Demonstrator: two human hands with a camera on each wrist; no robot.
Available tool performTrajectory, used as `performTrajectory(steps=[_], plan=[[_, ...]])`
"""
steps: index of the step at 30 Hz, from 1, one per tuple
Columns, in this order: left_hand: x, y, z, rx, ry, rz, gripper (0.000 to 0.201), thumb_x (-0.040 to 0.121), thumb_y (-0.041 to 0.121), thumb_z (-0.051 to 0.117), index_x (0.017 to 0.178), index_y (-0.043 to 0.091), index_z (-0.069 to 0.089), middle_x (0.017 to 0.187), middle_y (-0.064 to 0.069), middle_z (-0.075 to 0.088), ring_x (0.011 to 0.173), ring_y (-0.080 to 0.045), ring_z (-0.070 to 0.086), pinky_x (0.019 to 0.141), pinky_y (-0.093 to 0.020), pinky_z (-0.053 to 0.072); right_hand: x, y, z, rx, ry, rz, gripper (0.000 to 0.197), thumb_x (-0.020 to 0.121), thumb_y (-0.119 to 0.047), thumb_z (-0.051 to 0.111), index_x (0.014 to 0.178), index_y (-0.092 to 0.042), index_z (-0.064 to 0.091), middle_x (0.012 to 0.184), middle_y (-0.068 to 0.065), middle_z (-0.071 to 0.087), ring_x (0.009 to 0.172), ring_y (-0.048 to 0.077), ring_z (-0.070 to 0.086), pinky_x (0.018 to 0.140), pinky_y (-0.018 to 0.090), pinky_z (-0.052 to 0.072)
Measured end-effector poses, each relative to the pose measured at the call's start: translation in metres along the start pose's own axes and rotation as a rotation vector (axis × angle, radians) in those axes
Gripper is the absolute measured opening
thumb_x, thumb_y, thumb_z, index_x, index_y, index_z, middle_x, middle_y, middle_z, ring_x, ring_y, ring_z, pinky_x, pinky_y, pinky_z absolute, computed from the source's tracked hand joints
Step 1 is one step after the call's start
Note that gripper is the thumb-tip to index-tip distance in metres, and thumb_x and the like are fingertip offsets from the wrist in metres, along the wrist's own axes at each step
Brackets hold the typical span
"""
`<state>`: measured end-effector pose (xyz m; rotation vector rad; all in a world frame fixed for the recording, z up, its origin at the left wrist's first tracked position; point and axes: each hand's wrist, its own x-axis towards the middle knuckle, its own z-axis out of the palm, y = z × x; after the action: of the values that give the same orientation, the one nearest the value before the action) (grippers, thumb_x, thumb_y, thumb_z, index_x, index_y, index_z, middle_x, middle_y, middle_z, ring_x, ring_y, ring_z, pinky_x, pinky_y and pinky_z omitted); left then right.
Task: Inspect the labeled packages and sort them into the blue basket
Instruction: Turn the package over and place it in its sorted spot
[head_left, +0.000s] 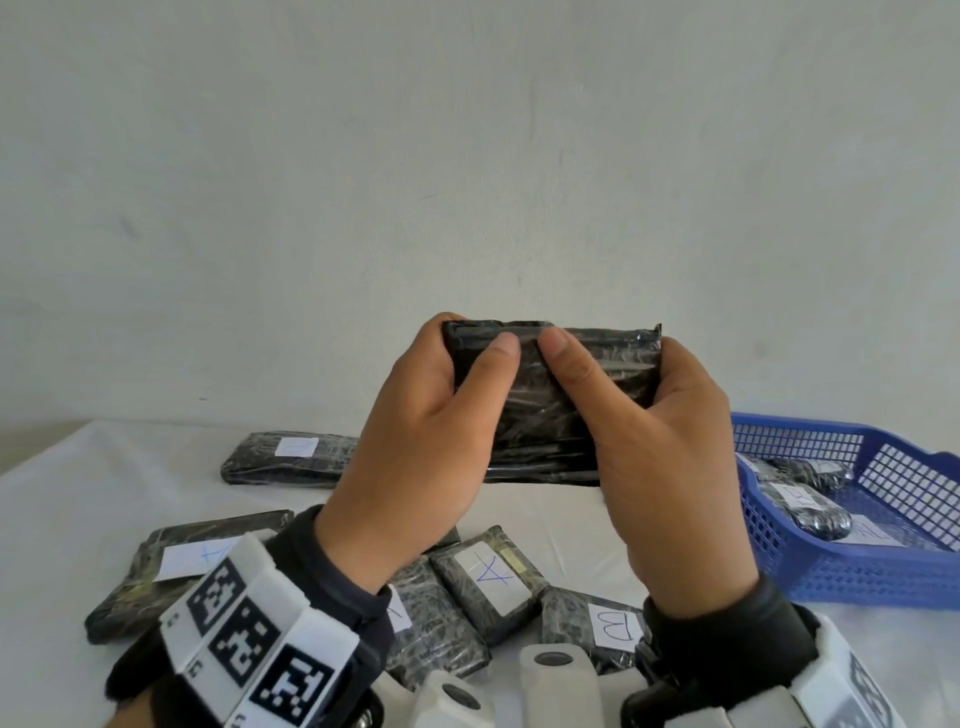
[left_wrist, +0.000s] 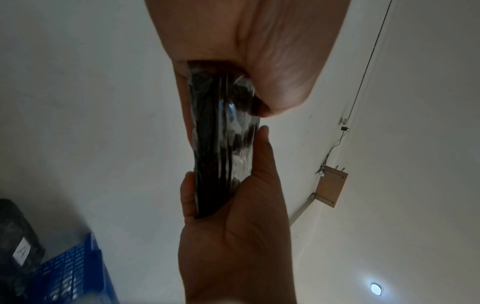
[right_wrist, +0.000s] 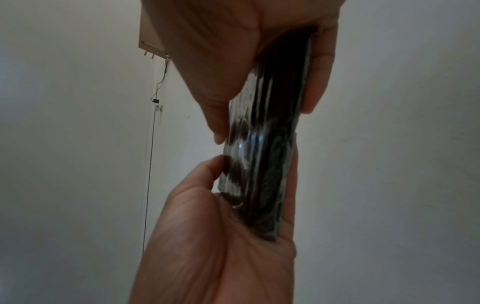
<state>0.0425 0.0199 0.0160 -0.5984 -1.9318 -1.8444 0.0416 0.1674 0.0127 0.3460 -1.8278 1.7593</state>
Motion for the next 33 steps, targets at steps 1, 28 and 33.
performTrajectory(steps=[1,28,33], plan=[[0.001,0.000,-0.002,-0.007,-0.004,-0.007,0.036,0.104,0.044,0.055,0.106,0.008,0.063,0.097,-0.018,0.071,0.091,-0.032,0.072,0.082,-0.052,0.060,0.001,0.000,-0.001,0.008,-0.009,0.012,0.055,0.073,-0.057,0.087,0.102,-0.014,0.069,0.096,0.007,0.080,0.090,0.027,0.079,0.082,0.054,0.064],[-0.001,-0.010,0.006,-0.207,0.076,0.004,0.024,0.107,0.025,0.052,0.126,0.014,0.060,0.111,-0.007,0.076,0.094,-0.023,0.079,0.064,-0.043,0.065,0.002,0.007,0.004,0.168,0.223,-0.038,0.024,0.095,-0.026,0.074,0.118,-0.018,0.071,0.101,0.011,0.073,0.079,0.012,0.073,0.068,0.031,0.062],[-0.002,-0.007,0.006,-0.190,-0.024,0.052,0.042,0.100,0.023,0.059,0.140,0.022,0.049,0.116,0.004,0.074,0.106,-0.016,0.075,0.076,-0.041,0.066,0.001,0.005,0.007,0.113,0.189,-0.096,0.038,0.090,-0.028,0.078,0.123,-0.018,0.063,0.096,-0.009,0.074,0.087,0.006,0.073,0.073,0.022,0.057]])
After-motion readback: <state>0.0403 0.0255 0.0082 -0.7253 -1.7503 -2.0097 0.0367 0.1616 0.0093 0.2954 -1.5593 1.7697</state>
